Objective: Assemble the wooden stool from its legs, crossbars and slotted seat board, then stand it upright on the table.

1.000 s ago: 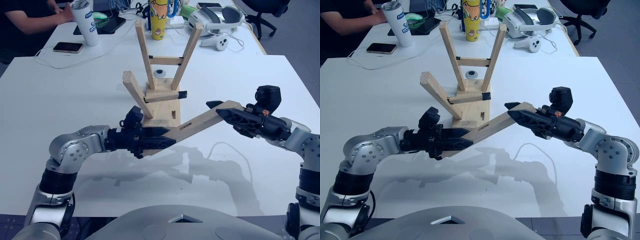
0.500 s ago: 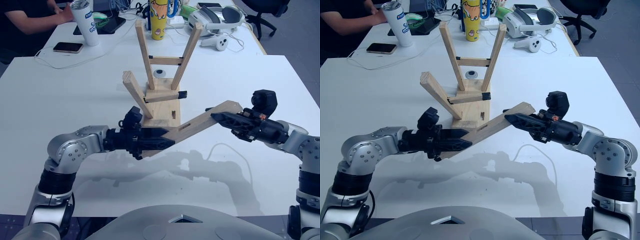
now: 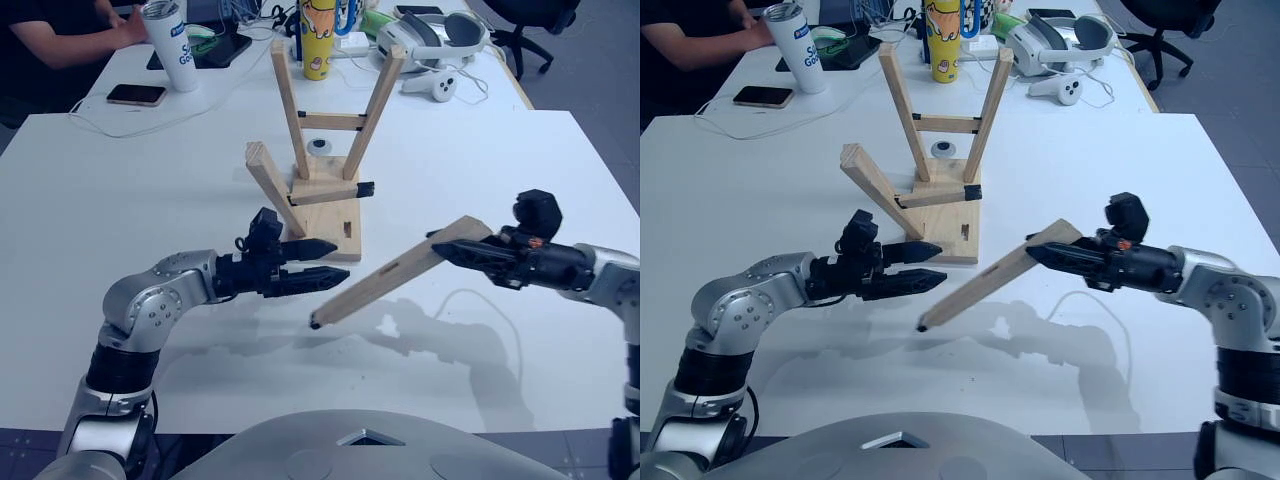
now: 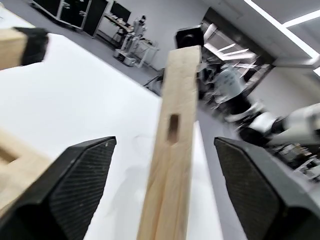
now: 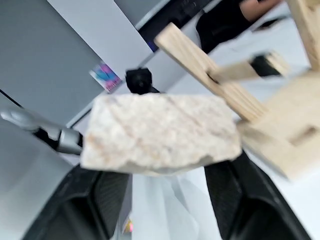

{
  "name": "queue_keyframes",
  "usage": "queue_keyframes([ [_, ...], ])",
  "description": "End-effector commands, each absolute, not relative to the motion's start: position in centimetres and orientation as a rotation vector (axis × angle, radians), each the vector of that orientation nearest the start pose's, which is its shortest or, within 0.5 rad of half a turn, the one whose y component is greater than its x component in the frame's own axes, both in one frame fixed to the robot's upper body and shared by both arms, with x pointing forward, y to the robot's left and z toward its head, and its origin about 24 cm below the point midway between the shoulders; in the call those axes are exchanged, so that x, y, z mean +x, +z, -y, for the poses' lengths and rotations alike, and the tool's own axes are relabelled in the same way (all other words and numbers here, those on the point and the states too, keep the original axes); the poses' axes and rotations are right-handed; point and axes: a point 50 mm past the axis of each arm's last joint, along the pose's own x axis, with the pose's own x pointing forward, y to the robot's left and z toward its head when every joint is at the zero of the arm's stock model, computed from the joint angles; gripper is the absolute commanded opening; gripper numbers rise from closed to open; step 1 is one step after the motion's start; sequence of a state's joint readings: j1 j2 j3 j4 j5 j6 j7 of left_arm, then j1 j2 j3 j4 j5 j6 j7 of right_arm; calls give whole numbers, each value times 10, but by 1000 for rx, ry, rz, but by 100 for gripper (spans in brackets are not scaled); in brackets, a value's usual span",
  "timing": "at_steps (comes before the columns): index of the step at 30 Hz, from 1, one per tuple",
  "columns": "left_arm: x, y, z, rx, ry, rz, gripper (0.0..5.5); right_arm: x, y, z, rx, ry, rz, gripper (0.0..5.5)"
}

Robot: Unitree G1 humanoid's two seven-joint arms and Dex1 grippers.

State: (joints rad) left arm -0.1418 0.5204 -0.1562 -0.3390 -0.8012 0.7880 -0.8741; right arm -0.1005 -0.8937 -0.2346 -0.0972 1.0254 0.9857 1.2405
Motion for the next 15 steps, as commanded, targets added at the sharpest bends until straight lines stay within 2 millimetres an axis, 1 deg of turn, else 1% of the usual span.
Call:
queue_keyframes([
  [1, 215, 70, -118, 33, -1246, -359, 374, 238, 168, 279, 405, 1201, -409, 209],
  [2, 219, 67, -115, 99, -1204, -320, 374, 243, 174, 281, 397, 1204, -388, 209],
  [4, 229, 55, -111, 369, -1099, -277, 374, 251, 186, 285, 374, 1215, -346, 209],
  [5, 232, 50, -109, 461, -1069, -261, 374, 254, 189, 286, 363, 1227, -335, 209],
  [6, 232, 46, -106, 508, -1052, -251, 374, 255, 191, 287, 353, 1238, -333, 209],
  [11, 233, 34, -91, 633, -1022, -234, 374, 275, 194, 282, 242, 1261, -336, 209],
  [15, 237, 29, -88, 649, -998, -256, 374, 295, 199, 272, 163, 1252, -281, 209],
])
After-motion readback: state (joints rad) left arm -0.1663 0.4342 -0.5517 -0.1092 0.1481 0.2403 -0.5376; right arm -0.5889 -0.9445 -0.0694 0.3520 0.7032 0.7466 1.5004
